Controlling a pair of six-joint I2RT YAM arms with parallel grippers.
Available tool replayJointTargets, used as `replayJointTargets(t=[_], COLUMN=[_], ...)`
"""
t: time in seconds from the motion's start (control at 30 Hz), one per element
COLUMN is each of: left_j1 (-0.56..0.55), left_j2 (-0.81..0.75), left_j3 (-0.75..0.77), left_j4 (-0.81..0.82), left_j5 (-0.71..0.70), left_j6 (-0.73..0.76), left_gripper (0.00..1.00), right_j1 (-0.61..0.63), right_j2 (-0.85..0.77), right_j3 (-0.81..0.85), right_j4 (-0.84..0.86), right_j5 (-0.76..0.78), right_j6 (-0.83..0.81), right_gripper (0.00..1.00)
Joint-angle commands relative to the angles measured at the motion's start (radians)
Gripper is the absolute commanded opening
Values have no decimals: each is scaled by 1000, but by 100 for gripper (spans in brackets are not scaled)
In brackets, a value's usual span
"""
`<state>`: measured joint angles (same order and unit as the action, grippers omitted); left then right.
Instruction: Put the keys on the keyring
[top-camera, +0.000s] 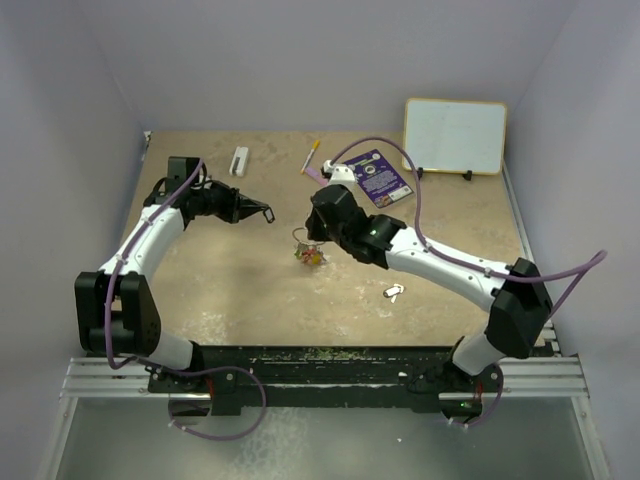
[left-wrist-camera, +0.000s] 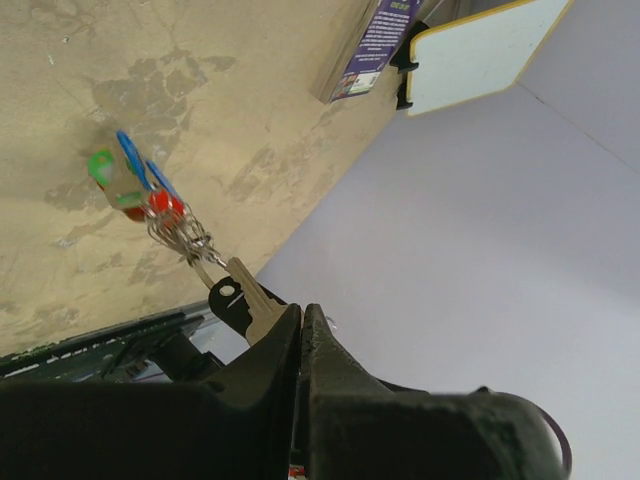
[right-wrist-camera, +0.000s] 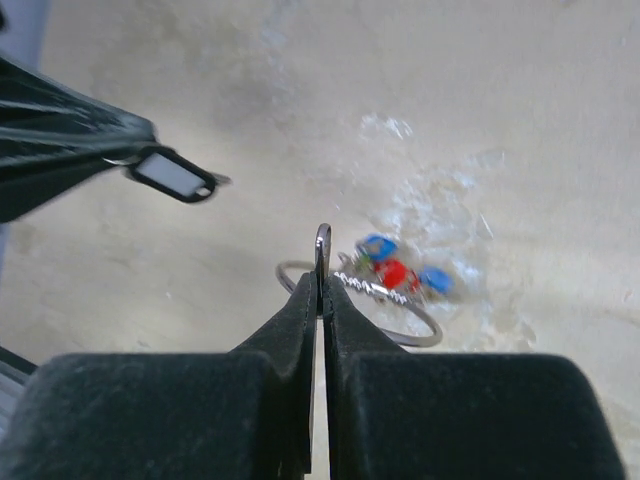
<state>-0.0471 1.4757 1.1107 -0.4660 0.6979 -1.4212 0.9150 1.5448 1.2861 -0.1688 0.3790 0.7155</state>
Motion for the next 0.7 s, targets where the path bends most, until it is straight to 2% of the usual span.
replayJointTargets(t=[0.0,0.1,0.2,0.37,0.67], left_j1=[5,7,9,10,12], left_j2=[-18,-17,-13,-11,-15], left_j3=[5,8,13,20,15], left_j4=[23,17,18,12,8], left_j5=[-32,-35,-36,-35,-36], left_j6=[-30,-26,-22,-12,-4], left_gripper=[4,4,4,4,4], right_j1=[-2,-3,-18,-122,-226], right_j2=[13,33,78,199,188], right_j3=[48,56,112,231,107], right_j4=[-73,-137,-244,-474,-473], right_j5=[-1,-11,76,80,71], right_j6=[108,230,291,390,506], right_gripper=[0,0,0,0,0])
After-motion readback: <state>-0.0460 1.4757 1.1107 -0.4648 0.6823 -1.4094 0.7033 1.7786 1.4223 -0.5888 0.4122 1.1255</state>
